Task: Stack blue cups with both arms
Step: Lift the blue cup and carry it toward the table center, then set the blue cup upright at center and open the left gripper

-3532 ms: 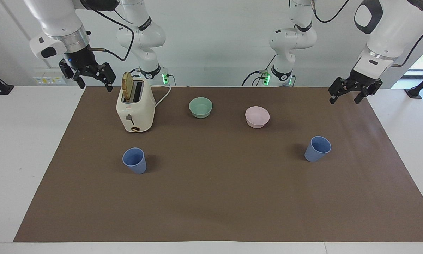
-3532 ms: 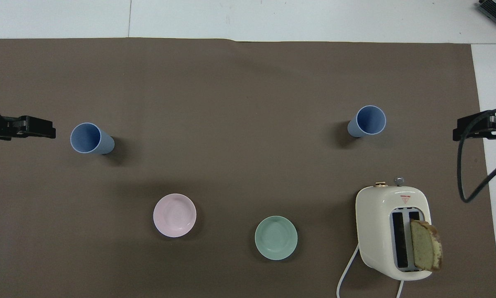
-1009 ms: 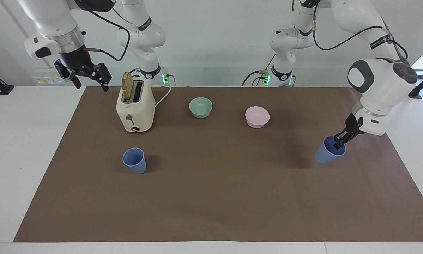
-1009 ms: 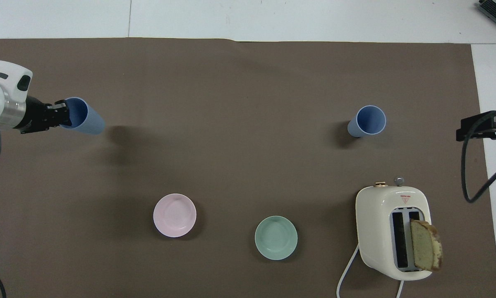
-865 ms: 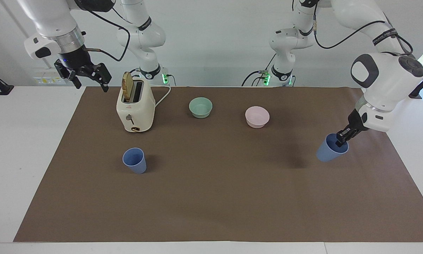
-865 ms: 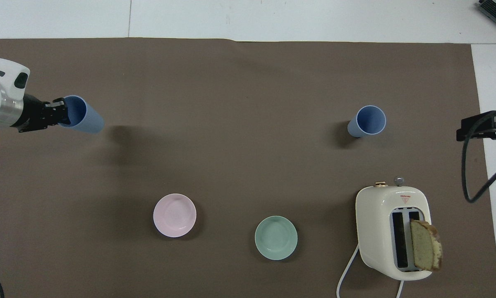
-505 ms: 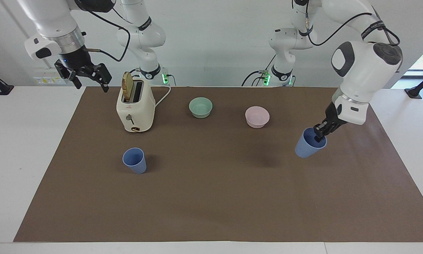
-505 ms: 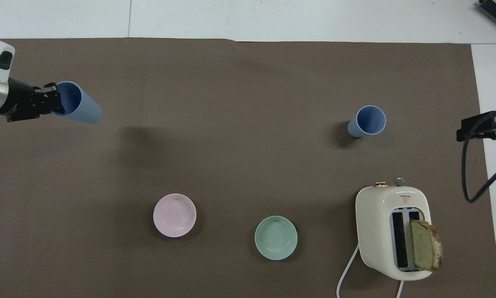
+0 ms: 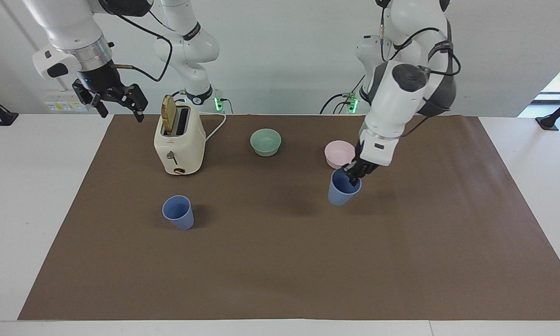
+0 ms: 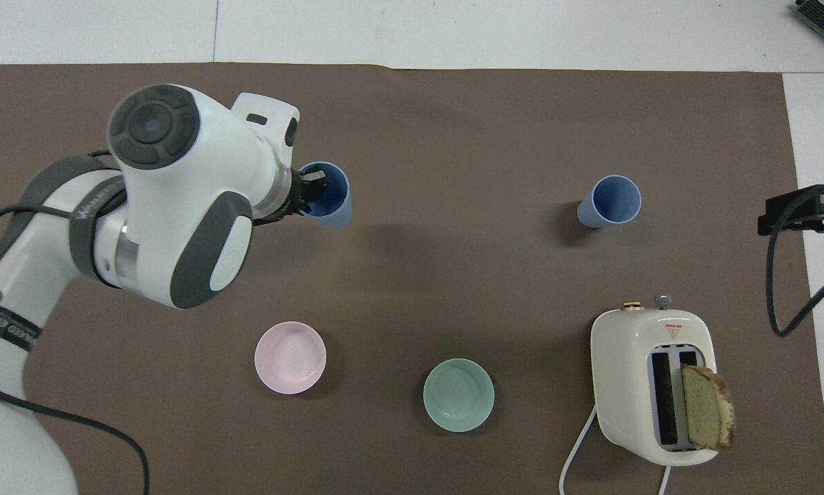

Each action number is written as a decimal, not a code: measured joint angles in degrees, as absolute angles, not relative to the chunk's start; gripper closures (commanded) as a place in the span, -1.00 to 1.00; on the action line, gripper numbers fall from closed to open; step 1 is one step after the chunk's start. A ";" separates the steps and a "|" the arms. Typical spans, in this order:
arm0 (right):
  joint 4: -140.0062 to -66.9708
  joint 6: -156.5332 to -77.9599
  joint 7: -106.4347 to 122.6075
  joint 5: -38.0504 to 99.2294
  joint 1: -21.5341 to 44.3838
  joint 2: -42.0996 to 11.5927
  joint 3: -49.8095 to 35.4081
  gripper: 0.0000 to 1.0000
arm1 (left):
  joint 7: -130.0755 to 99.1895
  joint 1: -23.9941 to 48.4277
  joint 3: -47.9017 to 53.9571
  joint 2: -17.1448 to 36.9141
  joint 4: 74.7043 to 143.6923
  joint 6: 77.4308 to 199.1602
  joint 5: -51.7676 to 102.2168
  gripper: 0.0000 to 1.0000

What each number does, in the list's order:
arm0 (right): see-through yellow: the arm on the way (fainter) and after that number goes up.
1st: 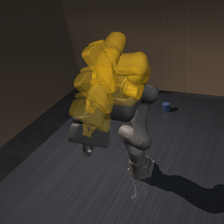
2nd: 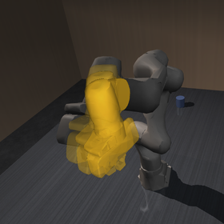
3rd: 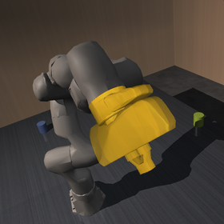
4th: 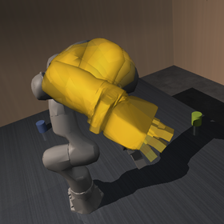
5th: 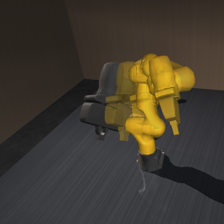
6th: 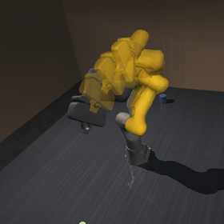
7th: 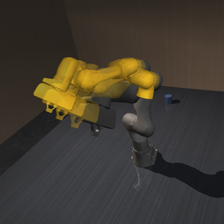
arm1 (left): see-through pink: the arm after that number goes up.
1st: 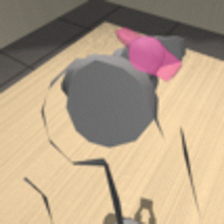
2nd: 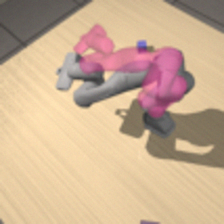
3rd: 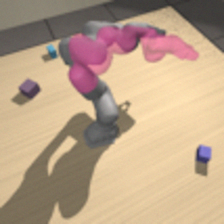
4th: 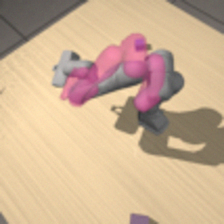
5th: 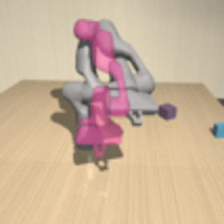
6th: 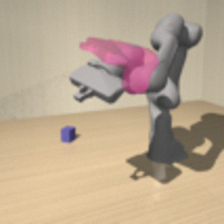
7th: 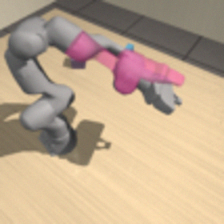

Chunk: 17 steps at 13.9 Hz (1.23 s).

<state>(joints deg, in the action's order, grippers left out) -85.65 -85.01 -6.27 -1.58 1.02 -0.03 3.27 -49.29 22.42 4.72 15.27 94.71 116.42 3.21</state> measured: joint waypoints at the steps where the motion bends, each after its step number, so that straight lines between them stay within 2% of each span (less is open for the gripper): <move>1: -85.65 -85.01 -6.27 -1.58 1.02 -0.03 3.26 -1.00 | -50.98 23.84 4.72 16.49 94.78 117.35 3.15 1.00; 4: -85.66 -84.97 -6.27 -1.58 1.04 -0.03 3.05 -1.00 | -54.82 26.76 4.71 18.51 96.73 120.29 3.15 1.00; 9: -85.68 -84.97 -1.56 -1.58 1.04 -0.03 3.11 -1.00 | -55.98 27.95 4.75 18.61 100.98 123.17 3.15 1.00; 10: -85.68 -84.97 -1.54 -1.58 1.04 -0.03 3.10 -1.00 | -55.98 28.04 4.75 18.61 101.77 124.02 3.15 0.94; 12: -85.68 -84.97 -1.54 -1.58 1.04 -0.03 3.10 -1.00 | -56.08 28.10 4.76 18.61 102.54 125.03 3.15 0.40; 13: -85.68 -84.97 -1.54 -1.58 1.04 -0.03 3.10 -1.00 | -56.17 28.10 4.76 18.59 102.65 125.19 3.15 0.04; 14: -85.68 -84.97 -1.54 -1.58 1.04 -0.03 3.10 -1.00 | -56.25 28.11 4.76 18.57 102.78 125.25 3.15 -0.20; 15: -85.68 -84.97 -1.54 -1.58 1.04 -0.03 3.10 -1.00 | -56.31 28.11 4.76 18.54 102.93 125.31 3.15 -0.55; 16: -85.68 -84.97 -1.54 -1.59 1.04 -0.03 3.10 -1.00 | -56.35 28.11 4.76 18.51 103.05 125.35 3.15 -1.00; 17: -85.68 -84.97 -1.54 -1.59 1.04 -0.03 3.09 -1.00 | -56.37 28.11 4.74 18.50 103.09 125.36 3.15 -1.00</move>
<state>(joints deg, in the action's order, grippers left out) -85.68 -84.97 -1.54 -1.59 1.04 -0.03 3.09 -56.37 28.11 4.74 18.50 103.09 125.36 3.15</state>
